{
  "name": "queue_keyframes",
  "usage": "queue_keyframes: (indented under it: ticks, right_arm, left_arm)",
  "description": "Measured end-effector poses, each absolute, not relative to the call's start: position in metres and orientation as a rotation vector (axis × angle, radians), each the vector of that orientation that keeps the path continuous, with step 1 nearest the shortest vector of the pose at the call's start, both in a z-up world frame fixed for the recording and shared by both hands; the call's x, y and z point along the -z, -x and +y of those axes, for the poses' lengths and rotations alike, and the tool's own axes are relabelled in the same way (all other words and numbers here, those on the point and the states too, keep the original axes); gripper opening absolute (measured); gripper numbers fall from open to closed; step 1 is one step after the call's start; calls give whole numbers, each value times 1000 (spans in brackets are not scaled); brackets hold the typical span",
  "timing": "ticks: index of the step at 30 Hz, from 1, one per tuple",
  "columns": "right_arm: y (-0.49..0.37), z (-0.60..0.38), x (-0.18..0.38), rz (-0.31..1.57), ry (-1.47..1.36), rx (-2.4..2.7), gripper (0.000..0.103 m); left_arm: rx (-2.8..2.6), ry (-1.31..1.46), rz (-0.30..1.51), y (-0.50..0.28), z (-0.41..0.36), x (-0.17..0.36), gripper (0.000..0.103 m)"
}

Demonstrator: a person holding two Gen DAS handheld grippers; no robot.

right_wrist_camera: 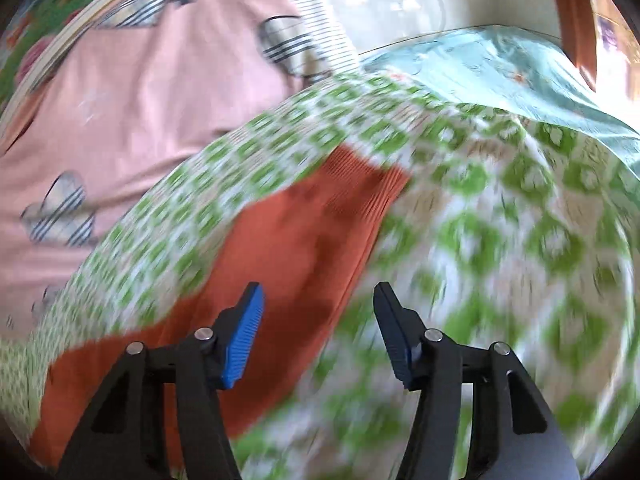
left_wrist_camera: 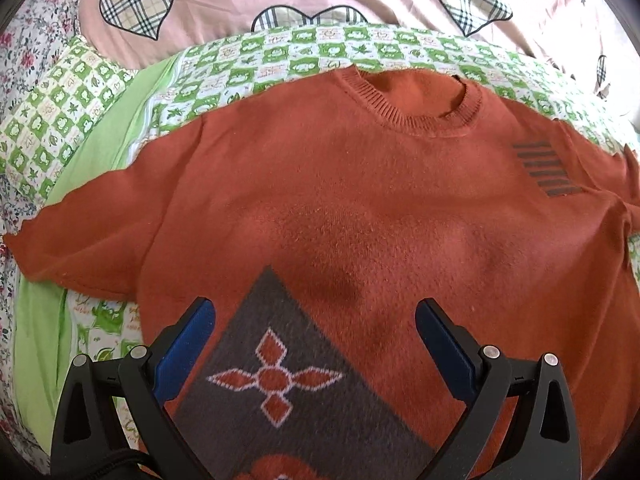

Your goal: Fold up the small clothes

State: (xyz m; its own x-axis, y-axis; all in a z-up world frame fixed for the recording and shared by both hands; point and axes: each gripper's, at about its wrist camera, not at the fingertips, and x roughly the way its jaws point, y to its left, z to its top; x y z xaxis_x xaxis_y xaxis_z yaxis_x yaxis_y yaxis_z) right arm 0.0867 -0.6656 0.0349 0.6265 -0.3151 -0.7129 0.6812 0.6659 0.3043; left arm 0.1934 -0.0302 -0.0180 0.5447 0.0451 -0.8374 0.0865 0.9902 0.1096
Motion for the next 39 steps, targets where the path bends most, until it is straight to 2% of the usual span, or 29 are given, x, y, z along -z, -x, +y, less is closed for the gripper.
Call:
queue_keyframes:
  ticks: [3,5,6,7,9,17,22,31,39]
  right_arm:
    - [-104,-700,-20,683,-669,628,54]
    - [-111,-712,-11,678,-711,626,48]
    - [-112,-713,-11,675,-709,626,40]
    - [-115,-714,-12,679,-703,618,24]
    - [-113,-708,-19,669,-703,589,10]
    - [-117,-582,-83,603,-576,308,9]
    - [-142,-461,-91,631,-589,20,9]
    - [-208,-253,-45,765,-687,-412,9]
    - [-242,-131,9,910,-709,-588,9]
  left_arm:
    - [9,-146,1014,-197,-29,24,100]
    - [5,-144,1018,-199,-27,26,100]
    - [5,-142,1016,-200,-26,26,100]
    - [6,-143,1015,-200,-25,27,100]
    - [9,-144,1013,-200,-24,26,100]
    - [38,-90,999,-190,-12,20,100]
    - [59,-43,994,-180,0,16,100]
    - [156,110,950,-166,40,1,100]
    - [215,226,944,-171,73,-5,101]
